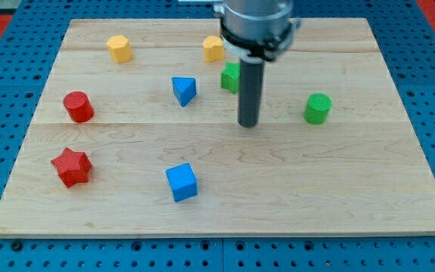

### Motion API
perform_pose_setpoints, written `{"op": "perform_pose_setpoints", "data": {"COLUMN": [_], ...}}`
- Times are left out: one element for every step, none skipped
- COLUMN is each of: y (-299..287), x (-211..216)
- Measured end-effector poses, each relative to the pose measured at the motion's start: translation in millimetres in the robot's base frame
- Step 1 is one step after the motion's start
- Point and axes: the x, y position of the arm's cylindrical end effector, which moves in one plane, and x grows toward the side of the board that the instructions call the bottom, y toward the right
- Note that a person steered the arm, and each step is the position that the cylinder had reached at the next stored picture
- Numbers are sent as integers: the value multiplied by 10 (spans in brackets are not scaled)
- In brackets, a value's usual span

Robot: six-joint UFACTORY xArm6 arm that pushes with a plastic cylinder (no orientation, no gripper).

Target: Drag the green circle towards the top

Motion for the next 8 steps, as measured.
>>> {"op": "perform_pose_setpoints", "data": {"y": [543,963,1267,1201,1219,1024,990,947], "x": [16,-79,-253,-326,-1,-291,-640,-419]}}
